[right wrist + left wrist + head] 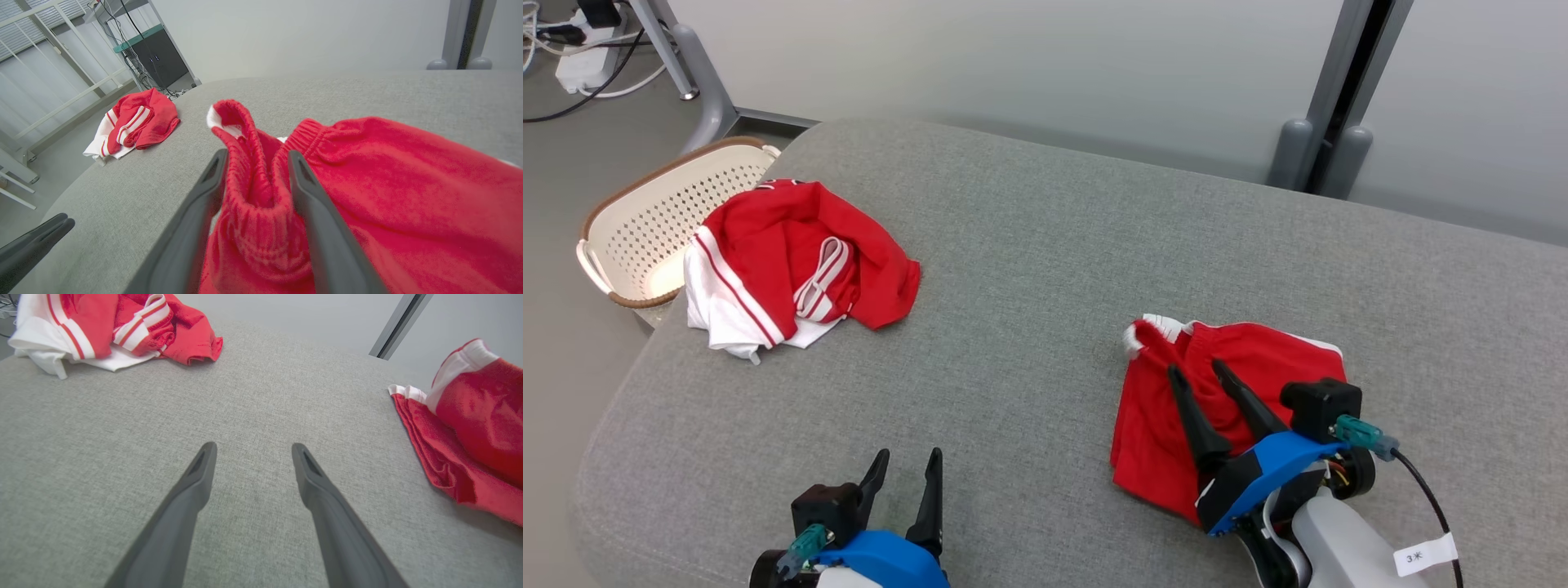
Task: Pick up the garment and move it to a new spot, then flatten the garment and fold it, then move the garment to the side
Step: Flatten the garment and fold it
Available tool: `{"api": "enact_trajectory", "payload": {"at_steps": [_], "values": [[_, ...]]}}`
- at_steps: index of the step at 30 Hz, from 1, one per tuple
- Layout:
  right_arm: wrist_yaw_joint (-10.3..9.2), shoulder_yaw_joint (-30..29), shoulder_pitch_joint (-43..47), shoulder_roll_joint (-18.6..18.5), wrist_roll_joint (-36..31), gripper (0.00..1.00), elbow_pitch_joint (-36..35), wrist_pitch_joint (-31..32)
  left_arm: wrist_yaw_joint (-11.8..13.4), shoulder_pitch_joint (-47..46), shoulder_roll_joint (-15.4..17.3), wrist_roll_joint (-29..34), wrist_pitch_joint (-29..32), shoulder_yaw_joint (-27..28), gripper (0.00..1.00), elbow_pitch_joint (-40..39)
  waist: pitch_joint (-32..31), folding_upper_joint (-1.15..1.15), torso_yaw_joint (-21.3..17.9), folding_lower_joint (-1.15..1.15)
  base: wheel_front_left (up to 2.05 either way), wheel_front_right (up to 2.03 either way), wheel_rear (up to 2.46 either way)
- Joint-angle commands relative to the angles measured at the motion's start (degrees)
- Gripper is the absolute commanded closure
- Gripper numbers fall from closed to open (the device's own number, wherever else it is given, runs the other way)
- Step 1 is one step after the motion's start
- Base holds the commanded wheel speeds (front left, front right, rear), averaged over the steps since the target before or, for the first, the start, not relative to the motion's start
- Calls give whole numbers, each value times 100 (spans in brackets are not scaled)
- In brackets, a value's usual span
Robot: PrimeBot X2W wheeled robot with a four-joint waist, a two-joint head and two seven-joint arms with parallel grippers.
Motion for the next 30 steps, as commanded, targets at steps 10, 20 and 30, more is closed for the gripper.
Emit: {"api": "enact_trajectory", "payload": {"at_steps": [10, 20, 30], "values": [[0, -493, 328, -18, -529, 0, -478, -2, 16, 132, -3, 112, -26, 250, 0, -157, -114, 0, -507, 0, 0, 0, 0], [0, -1708, 1238, -10, -1581, 0, -859, -3, 23, 337, -3, 367, -26, 305, 0, -575, -429, 0, -1154, 0, 0, 0, 0], [0, -1693, 1907, -12, -1510, 0, -775, -2, 99, 915, -4, 356, -26, 241, 0, -828, -649, 0, -1457, 0, 0, 0, 0]]}}
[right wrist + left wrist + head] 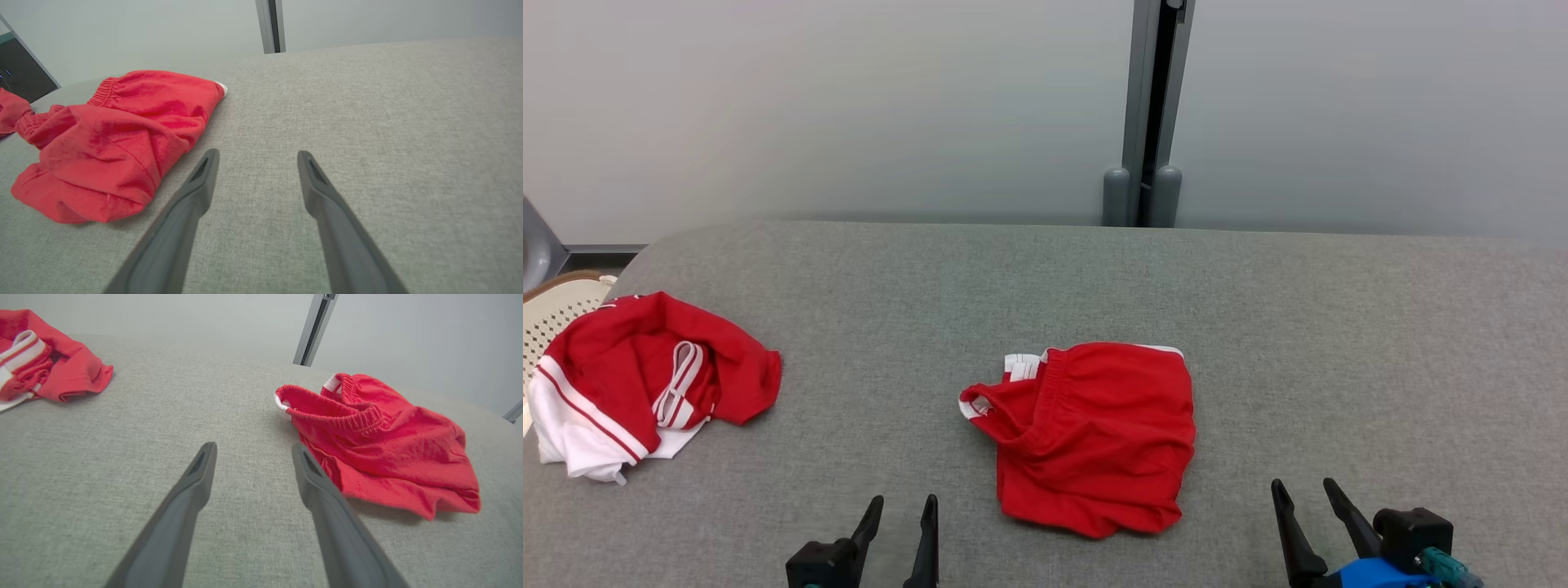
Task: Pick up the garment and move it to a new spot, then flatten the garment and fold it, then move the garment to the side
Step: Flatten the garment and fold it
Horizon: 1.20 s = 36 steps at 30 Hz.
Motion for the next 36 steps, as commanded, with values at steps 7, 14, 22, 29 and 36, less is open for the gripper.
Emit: {"api": "enact_trajectory", "payload": {"at_steps": [7, 14, 22, 29, 36], "values": [[0, 183, -34, -8, 145, 0, 81, -2, -29, -31, 0, 100, -26, -170, 0, 38, 2, 0, 75, 1, 0, 0, 0], [0, 809, -805, -10, 425, 0, 268, -3, -81, -111, -1, 87, -26, -309, 0, 94, 134, 0, 373, 1, 0, 0, 0], [0, 1440, -2005, -11, 723, 0, 770, 251, -110, -207, -1, 15, -26, -498, 0, 146, 371, 0, 789, 1, 0, 0, 0], [0, 1648, -2700, -14, 1297, 0, 1461, 621, -116, -303, -1, -108, -26, -653, 0, 208, 577, 0, 1147, 1, 0, 0, 0], [0, 1857, -3028, -12, 1609, 0, 2105, 726, -65, -406, -1, -238, -26, -800, 0, 178, 800, 0, 1320, 1, 0, 0, 0]]}}
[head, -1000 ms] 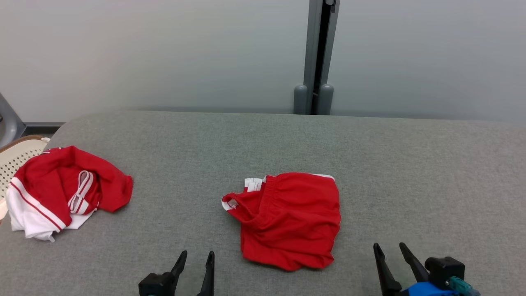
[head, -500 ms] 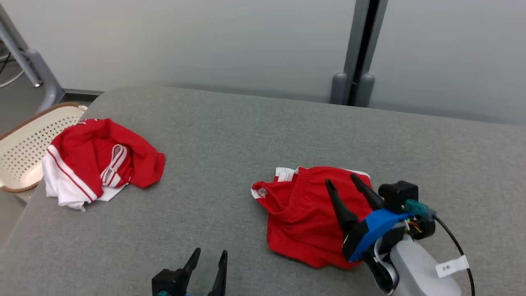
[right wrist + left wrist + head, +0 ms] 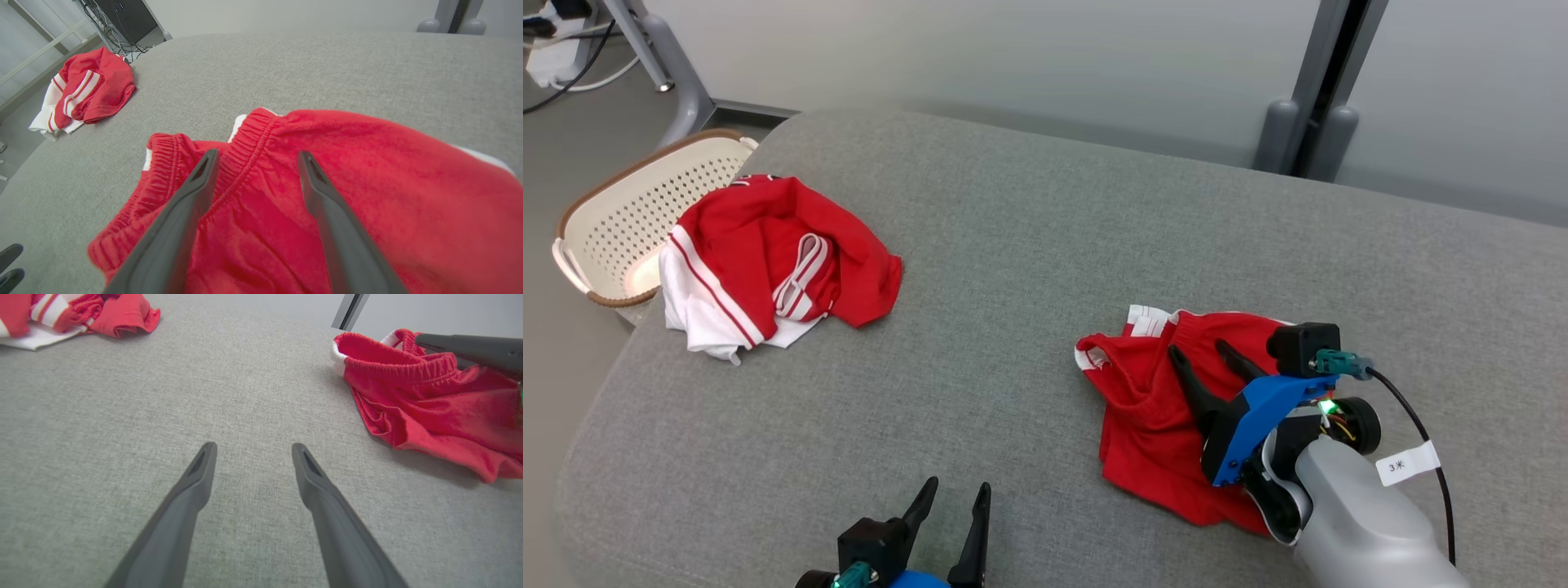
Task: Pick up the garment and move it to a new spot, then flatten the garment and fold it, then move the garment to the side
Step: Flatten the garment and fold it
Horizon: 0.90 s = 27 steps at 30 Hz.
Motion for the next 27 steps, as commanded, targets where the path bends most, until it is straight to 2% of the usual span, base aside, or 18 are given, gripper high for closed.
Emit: {"api": "enact_trajectory", "payload": {"at_steps": [1, 11, 12, 13, 14, 15, 16, 19, 27], "values": [[0, 10, -101, -15, 63, 0, 48, -15, 27, -69, -1, -30, -26, -2, 0, -18, 44, 0, 37, -1, 0, 0, 0], [0, 390, -367, -16, 512, 0, 488, -85, 36, -271, -2, -79, -26, -207, 0, -31, 221, 0, 168, -1, 0, 0, 0], [0, 432, -393, -16, 543, 6, 536, -84, 39, -271, -2, -94, -26, -226, 0, -31, 234, 0, 180, -1, 0, 0, 0], [0, 466, -422, -16, 574, 17, 579, -100, 39, -278, -2, -94, -26, -244, 0, -31, 247, 0, 192, -1, 0, 0, 0], [0, 495, -440, -16, 594, 31, 624, -125, 40, -288, -2, -112, -26, -261, 0, -30, 262, 0, 205, -1, 0, 0, 0], [0, 522, -458, -16, 620, 56, 668, -148, 39, -302, -2, -128, -26, -276, 0, -27, 283, 0, 218, -1, 0, 0, 0], [0, 547, -473, -16, 635, 64, 718, -176, 35, -314, -2, -131, -26, -288, 0, -20, 299, 0, 230, -1, 0, 0, 0], [0, 637, -534, -14, 691, 100, 811, -254, 39, -339, -2, -175, -26, -317, 0, -5, 340, 0, 257, -1, 0, 0, 0], [0, 872, -641, -11, 814, 100, 789, -541, 52, -362, -2, -221, -26, -315, 0, 80, 340, 0, 265, -1, 0, 0, 0]]}}
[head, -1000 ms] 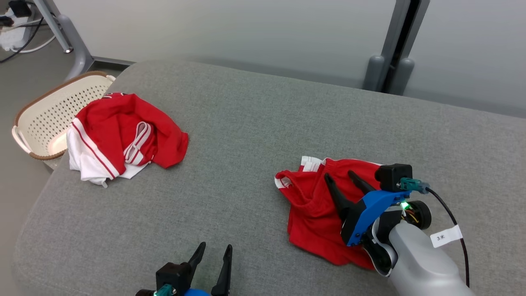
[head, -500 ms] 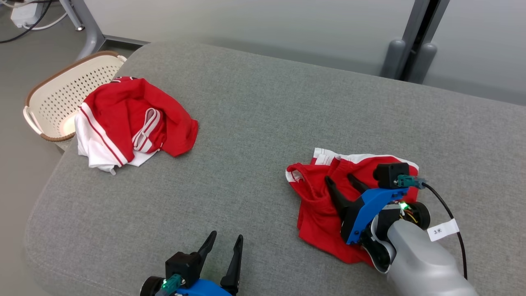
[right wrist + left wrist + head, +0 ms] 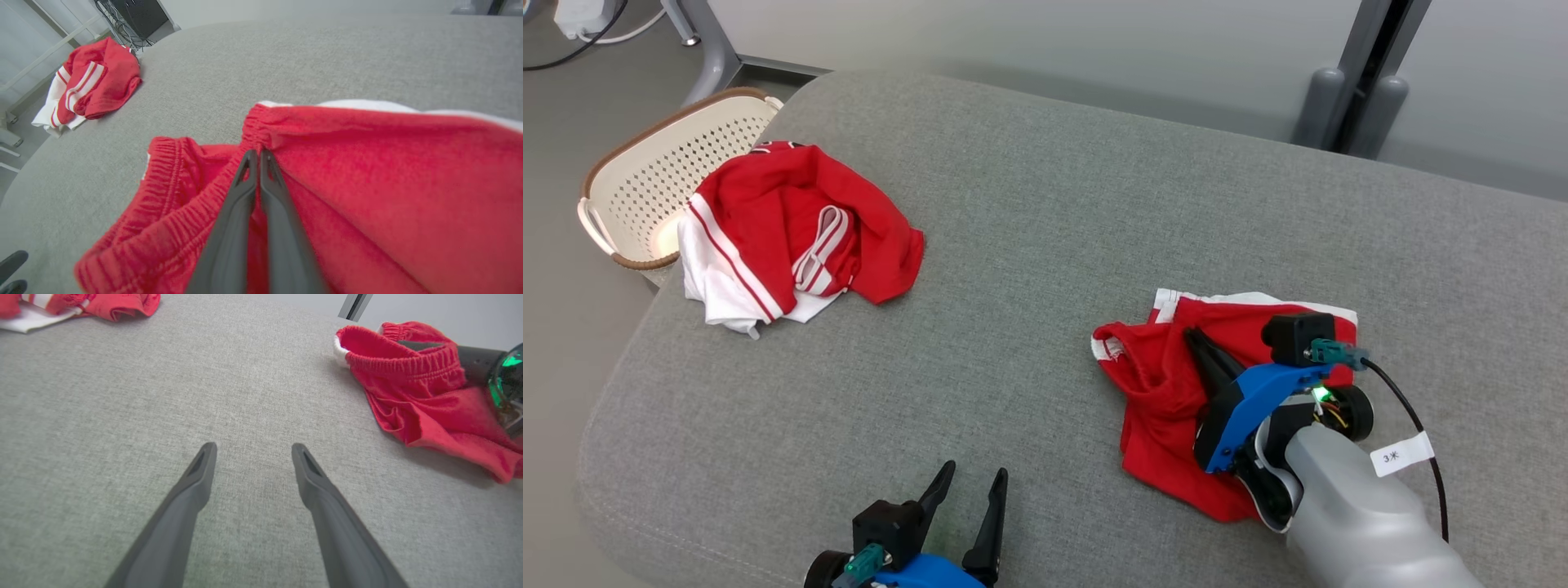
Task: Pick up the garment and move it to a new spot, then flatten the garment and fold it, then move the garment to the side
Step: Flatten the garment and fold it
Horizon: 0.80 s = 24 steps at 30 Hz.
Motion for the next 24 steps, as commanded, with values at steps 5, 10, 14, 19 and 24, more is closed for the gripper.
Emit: {"api": "enact_trajectory", "payload": {"at_steps": [5, 10, 14, 19, 24], "values": [[0, 129, -113, -6, 182, 100, -460, -189, -11, -83, -2, 39, -26, -28, 0, -32, -70, 0, 20, -1, 0, 0, 0], [0, 173, 46, -6, 344, 100, -1012, -232, -34, -28, -2, 42, -26, -46, 0, -91, -116, 0, 89, -1, 0, 0, 0], [0, 239, 257, -12, 333, 100, -1087, -236, -42, 35, -1, 56, -26, -42, 0, -88, -123, 0, 142, -1, 0, 0, 0], [0, 350, 354, -6, 272, 0, -654, -232, -48, 42, -2, 70, -26, -18, 0, -15, -94, 0, 156, -1, 0, 0, 0], [0, 551, 388, -8, 210, 0, -601, -238, -4, -28, -2, 121, -26, 125, 0, 10, -148, 0, 20, -1, 0, 0, 0]]}}
